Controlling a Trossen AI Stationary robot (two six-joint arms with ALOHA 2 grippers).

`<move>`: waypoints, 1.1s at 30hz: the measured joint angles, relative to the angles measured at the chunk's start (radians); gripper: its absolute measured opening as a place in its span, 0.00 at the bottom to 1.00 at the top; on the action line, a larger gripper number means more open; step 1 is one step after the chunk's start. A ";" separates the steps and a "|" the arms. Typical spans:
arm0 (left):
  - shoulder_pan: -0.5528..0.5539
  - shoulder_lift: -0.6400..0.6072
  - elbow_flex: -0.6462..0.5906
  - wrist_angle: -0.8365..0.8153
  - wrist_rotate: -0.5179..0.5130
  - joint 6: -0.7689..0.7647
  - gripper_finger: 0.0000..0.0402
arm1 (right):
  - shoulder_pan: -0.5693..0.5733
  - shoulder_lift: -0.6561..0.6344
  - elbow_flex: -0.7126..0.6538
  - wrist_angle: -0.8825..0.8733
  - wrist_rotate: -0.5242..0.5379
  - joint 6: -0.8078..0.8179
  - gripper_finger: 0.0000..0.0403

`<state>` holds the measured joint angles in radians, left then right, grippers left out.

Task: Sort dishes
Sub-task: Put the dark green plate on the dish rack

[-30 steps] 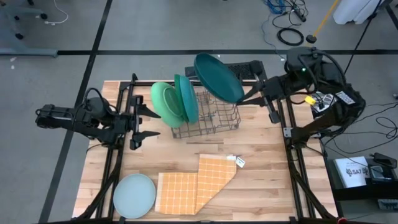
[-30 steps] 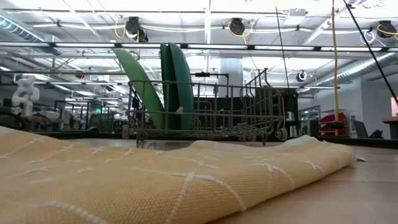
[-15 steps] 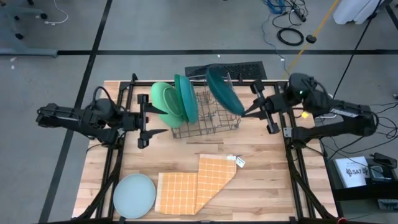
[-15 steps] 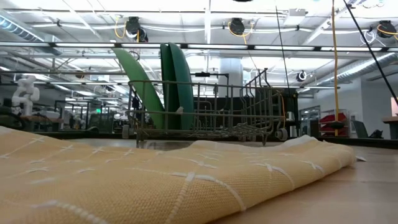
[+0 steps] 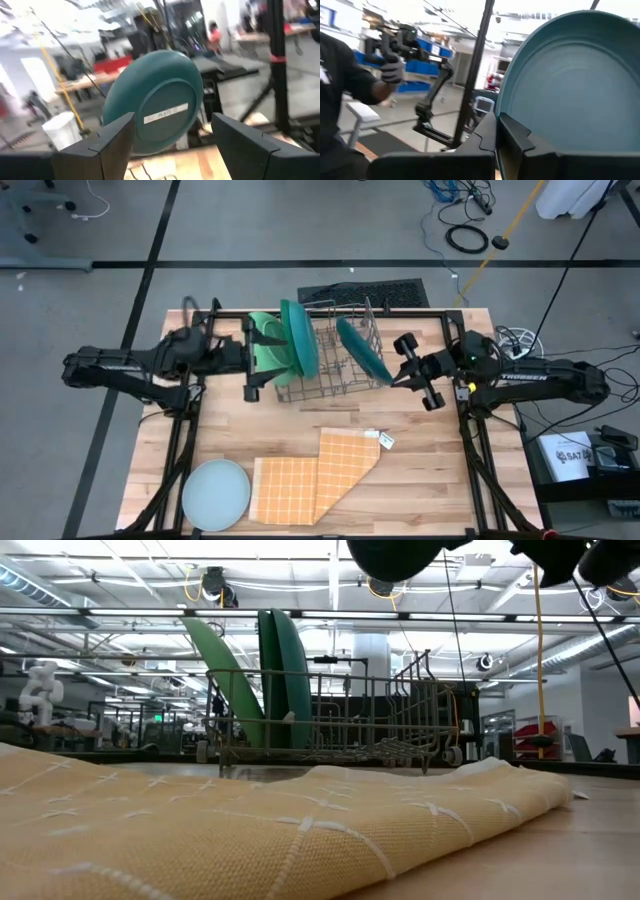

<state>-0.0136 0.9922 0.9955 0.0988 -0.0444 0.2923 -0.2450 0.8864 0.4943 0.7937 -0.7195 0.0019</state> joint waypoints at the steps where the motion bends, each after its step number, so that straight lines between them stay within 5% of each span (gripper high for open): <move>1: 0.014 0.024 0.040 -0.051 0.025 -0.003 0.68 | -0.006 0.000 -0.011 0.019 -0.021 0.021 0.00; 8: 0.129 0.227 0.335 -0.282 0.304 -0.094 0.68 | -0.011 0.000 -0.019 0.038 -0.167 0.068 0.00; 15: 0.225 0.331 0.452 -0.322 0.540 -0.200 0.68 | -0.011 0.000 -0.019 0.095 -0.293 0.119 0.00; 33: 0.225 0.535 0.452 -0.134 0.682 -0.287 0.68 | -0.010 0.000 -0.018 0.155 -0.417 0.194 0.00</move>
<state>0.2111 1.5269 1.4479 -0.0353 0.6381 0.0048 -0.2552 0.8864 0.4758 0.9488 -1.1365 0.1955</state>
